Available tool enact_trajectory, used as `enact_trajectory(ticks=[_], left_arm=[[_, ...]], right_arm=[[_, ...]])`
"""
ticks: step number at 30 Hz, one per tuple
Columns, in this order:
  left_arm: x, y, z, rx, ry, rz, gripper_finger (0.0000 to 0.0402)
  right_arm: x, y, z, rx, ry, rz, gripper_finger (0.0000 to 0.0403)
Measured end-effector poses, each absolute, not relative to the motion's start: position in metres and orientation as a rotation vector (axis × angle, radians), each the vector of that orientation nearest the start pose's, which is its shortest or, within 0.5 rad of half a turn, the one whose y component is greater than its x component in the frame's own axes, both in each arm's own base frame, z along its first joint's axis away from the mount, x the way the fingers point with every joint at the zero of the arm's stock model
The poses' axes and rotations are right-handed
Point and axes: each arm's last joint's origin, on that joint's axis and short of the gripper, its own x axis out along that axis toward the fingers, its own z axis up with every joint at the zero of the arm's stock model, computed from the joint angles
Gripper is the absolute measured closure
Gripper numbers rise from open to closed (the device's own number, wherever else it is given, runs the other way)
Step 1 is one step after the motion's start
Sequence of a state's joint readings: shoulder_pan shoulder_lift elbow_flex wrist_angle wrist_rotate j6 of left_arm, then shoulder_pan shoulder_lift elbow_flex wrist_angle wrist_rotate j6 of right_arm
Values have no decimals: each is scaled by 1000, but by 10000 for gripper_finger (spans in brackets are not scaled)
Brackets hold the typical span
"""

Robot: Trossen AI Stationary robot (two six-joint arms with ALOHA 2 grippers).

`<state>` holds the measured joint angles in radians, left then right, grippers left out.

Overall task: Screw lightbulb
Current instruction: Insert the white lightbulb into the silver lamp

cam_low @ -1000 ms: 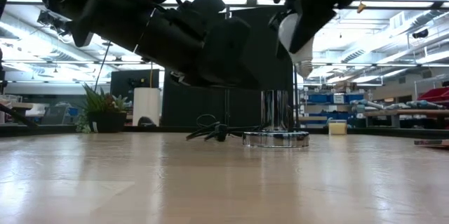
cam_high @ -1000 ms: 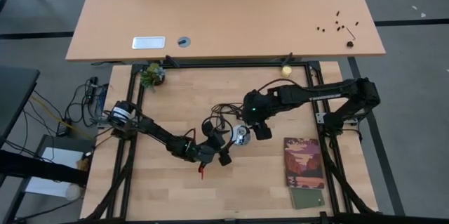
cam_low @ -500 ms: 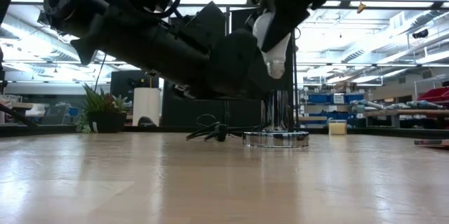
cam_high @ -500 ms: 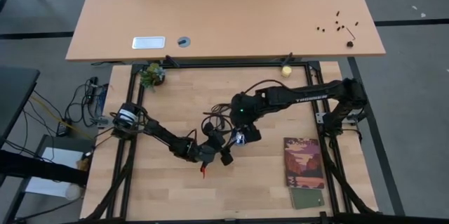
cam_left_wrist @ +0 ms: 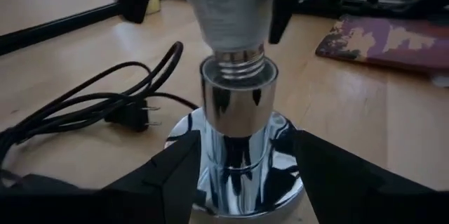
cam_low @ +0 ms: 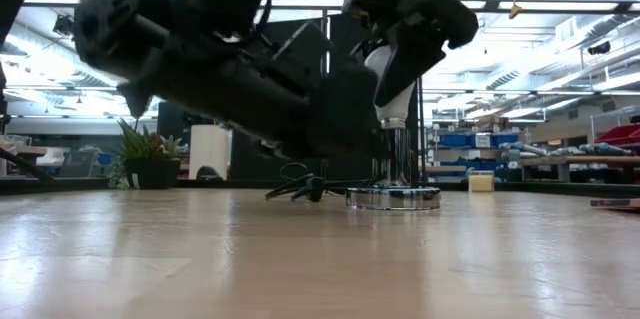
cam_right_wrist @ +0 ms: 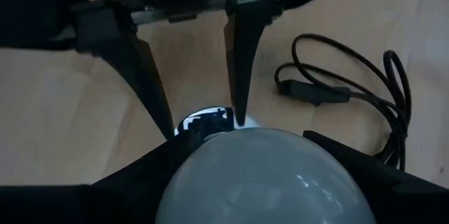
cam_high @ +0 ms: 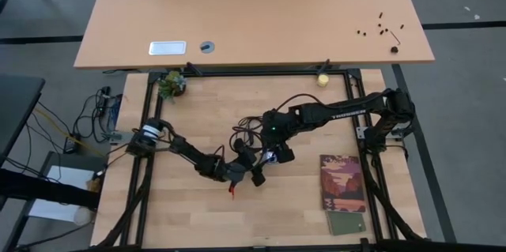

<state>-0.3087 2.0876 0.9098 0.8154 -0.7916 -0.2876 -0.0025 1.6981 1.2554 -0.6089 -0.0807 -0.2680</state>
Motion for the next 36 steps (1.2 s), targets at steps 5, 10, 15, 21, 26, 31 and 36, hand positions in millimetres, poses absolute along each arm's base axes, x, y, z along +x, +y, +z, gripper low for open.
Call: enact_trajectory(ticks=[5, 10, 15, 21, 26, 31, 36], left_arm=[[380, -96, 93, -35, 220, 535, 165], [390, -90, 96, -21, 213, 543, 164], [397, -79, 100, -41, 198, 548, 164], [398, -74, 100, -47, 204, 527, 191], [398, -74, 100, -52, 203, 526, 234], [398, -74, 100, -56, 202, 524, 233], [398, -72, 100, -76, 194, 546, 218]], right_arm=[[347, 1, 220, -189, 1019, 203, 139], [346, 3, 216, -167, 996, 185, 142], [347, 5, 215, -154, 987, 163, 131], [347, 5, 215, -144, 1000, 153, 142], [344, 5, 213, -189, 1029, 177, 133], [339, 5, 213, -338, 1059, 244, 112], [340, 4, 218, -381, 1075, 228, 112]])
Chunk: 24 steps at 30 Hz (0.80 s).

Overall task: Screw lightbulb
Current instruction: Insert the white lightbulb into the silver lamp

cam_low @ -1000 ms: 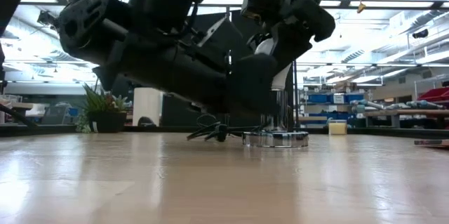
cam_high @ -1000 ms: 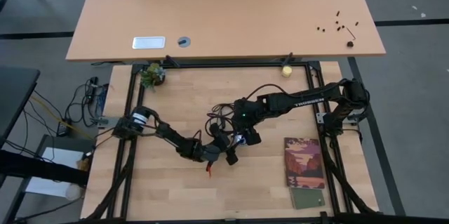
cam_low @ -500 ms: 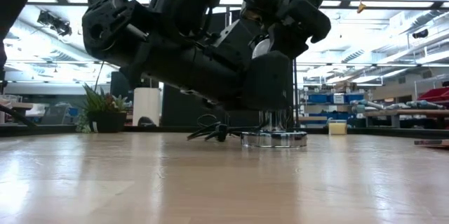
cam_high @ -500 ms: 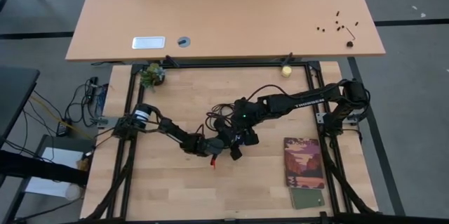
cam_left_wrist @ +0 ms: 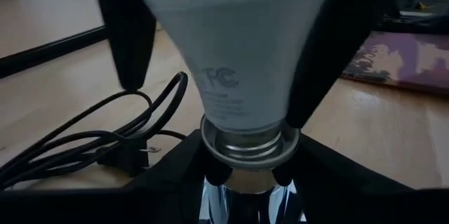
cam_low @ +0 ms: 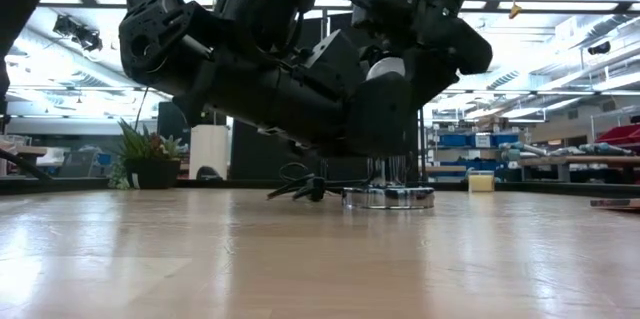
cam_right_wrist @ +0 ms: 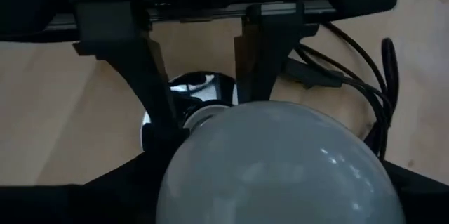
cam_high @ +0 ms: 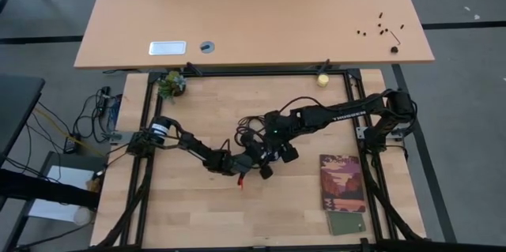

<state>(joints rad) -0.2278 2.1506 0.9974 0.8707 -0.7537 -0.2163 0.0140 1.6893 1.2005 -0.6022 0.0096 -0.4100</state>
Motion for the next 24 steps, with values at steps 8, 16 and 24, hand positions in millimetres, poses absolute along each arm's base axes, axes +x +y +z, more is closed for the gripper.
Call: enact_trajectory(ticks=[8, 16, 24], left_arm=[[398, -71, 100, -95, 187, 565, 220], [398, -69, 100, -96, 186, 569, 219], [398, -69, 100, -96, 188, 569, 219]], right_arm=[[339, 19, 223, -306, 1105, 210, 140], [339, 13, 222, -283, 1115, 195, 140], [341, 8, 222, -283, 1108, 186, 153]])
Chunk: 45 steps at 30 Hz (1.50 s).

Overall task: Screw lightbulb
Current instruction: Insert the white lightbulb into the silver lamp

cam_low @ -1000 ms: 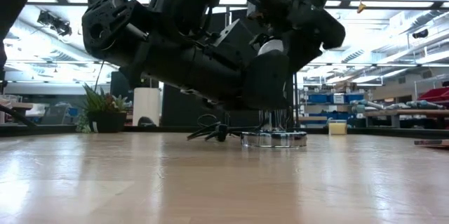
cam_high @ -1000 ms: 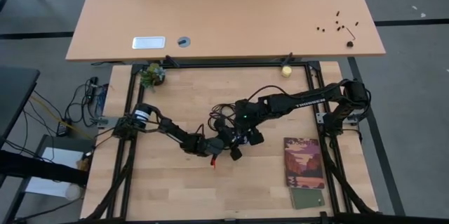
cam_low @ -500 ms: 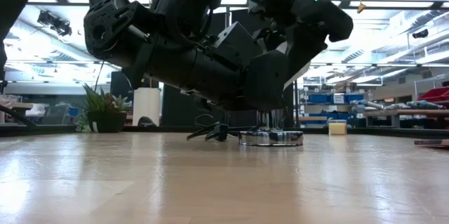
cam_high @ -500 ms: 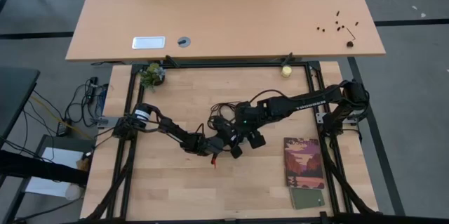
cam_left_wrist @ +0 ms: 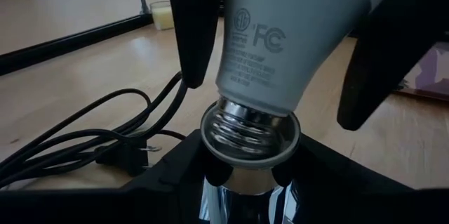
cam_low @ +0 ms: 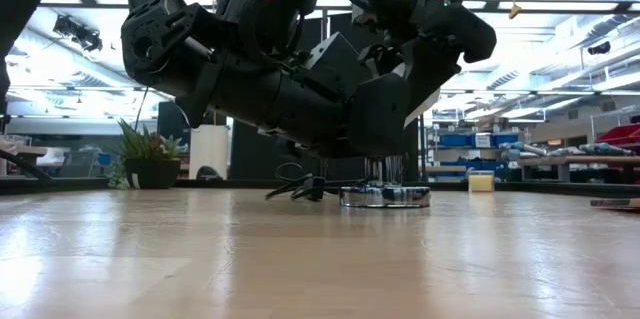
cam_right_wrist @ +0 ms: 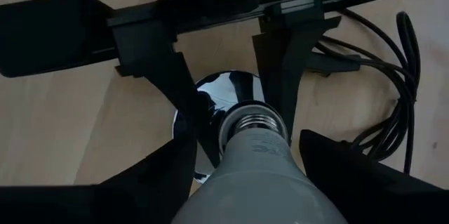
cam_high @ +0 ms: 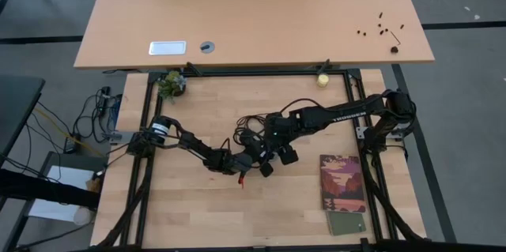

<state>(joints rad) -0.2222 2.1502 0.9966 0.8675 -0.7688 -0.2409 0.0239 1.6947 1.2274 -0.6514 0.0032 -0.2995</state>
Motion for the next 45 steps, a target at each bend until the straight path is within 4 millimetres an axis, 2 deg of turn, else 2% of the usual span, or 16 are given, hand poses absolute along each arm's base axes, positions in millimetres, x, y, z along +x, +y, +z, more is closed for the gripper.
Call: enact_trajectory(ticks=[7, 15, 23, 33, 40, 45], left_arm=[[398, -70, 100, -93, 192, 566, 218], [398, -70, 100, -69, 200, 558, 213], [396, -82, 103, 39, 216, 525, 168], [388, -102, 120, 190, 151, 661, 157], [389, -104, 125, 176, 129, 716, 157], [392, -107, 130, 264, 151, 727, 166]], right_arm=[[340, 7, 224, -298, 1117, 194, 153], [343, 4, 250, -354, 1132, 196, 153], [340, 2, 286, -375, 1188, 249, 153], [340, 8, 286, -298, 1186, 283, 153], [345, 11, 288, -168, 1146, 192, 153], [345, 11, 288, -59, 1149, 120, 153]])
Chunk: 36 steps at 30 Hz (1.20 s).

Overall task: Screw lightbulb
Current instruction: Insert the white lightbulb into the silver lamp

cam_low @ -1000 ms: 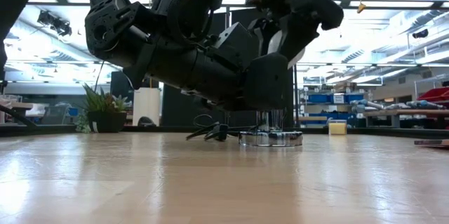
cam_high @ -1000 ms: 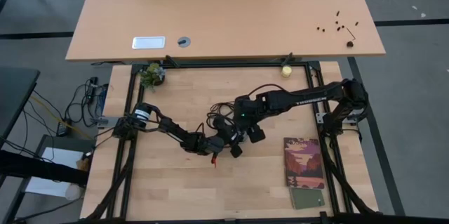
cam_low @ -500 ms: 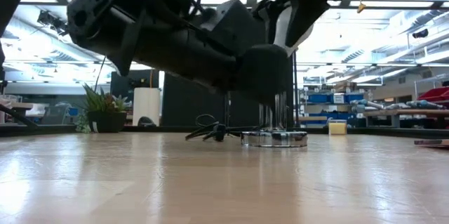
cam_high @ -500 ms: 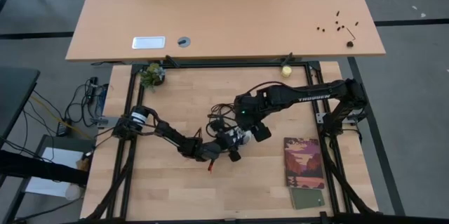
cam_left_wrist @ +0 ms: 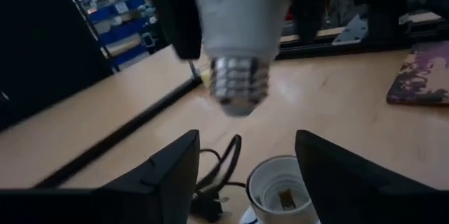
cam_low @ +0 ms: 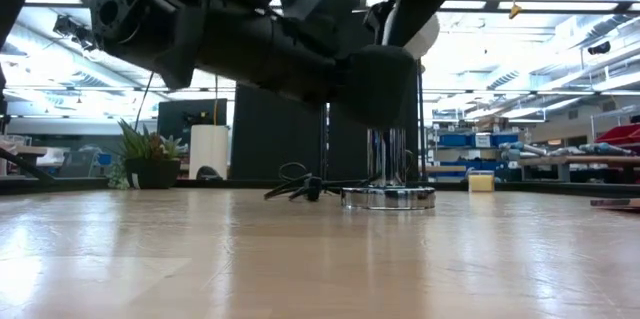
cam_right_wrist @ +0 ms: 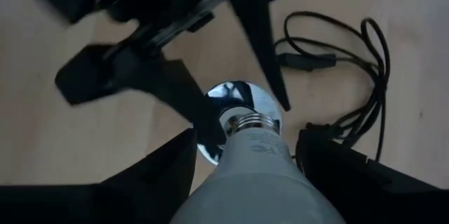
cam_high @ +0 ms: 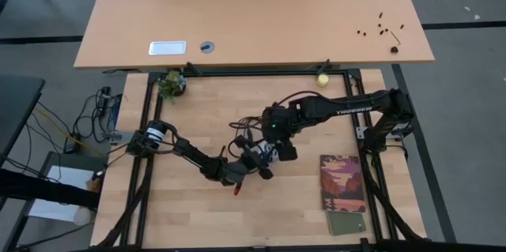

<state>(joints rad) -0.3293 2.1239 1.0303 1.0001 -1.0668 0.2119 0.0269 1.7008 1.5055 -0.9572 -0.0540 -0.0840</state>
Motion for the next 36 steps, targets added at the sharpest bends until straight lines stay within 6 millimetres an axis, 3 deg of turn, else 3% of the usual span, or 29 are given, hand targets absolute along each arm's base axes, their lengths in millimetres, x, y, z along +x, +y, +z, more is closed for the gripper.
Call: enact_trajectory(ticks=[11, 27, 36], left_arm=[[403, -110, 147, 320, 150, 792, 189], [399, -111, 145, 334, 186, 900, 195], [399, -110, 144, 337, 194, 934, 276]], right_arm=[[356, 10, 272, 120, 1183, 2, 153], [361, 8, 278, 232, 1110, -6, 147], [363, 7, 279, 267, 1084, -20, 145]])
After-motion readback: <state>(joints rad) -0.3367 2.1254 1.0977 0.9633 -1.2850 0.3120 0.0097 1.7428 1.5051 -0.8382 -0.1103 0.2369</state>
